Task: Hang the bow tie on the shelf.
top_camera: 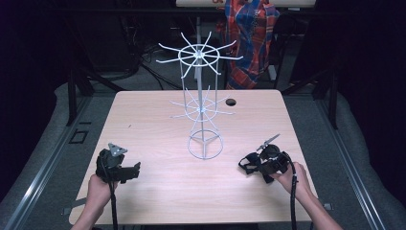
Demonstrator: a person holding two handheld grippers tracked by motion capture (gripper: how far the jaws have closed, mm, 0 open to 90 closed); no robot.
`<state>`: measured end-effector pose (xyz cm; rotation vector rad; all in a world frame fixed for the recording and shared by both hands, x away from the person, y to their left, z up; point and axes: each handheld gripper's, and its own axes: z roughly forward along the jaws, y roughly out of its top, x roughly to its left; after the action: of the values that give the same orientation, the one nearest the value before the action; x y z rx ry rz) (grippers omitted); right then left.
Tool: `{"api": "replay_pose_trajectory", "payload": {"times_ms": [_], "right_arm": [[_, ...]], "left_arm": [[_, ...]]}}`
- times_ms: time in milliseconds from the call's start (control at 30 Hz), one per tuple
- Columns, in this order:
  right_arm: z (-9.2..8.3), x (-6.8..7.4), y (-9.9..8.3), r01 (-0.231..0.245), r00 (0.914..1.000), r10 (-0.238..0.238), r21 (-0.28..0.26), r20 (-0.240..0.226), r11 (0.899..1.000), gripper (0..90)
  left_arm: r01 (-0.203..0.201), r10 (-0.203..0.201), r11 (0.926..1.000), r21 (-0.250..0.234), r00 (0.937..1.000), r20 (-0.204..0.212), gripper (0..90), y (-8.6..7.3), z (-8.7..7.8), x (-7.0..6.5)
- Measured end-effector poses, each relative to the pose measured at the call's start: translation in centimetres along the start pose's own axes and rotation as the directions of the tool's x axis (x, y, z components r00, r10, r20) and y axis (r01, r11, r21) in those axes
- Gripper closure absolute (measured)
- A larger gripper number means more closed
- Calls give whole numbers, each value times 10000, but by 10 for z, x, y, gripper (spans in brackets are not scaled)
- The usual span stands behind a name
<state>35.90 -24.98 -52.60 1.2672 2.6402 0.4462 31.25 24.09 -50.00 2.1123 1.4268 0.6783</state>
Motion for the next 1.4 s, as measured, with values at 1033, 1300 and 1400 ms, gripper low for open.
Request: {"api": "replay_pose_trajectory", "payload": {"times_ms": [1033, 1300, 1400], "right_arm": [[-24, -2, 0, -285, 9991, 240, -1393, -341, 9898, 724], [-28, 1, 2, -116, 9996, 81, -1427, -252, 9897, 725], [-29, 1, 3, -168, 9994, 117, -1533, -340, 9880, 725]], "left_arm": [[-7, 7, 10000, 25, 10000, 0, 156, 0, 0, 0], [-13, 13, 10000, 27, 10000, 8, 156, 0, 1, -1], [-9, 9, 10000, 48, 10000, 15, 156, 0, 1, 0]]}}
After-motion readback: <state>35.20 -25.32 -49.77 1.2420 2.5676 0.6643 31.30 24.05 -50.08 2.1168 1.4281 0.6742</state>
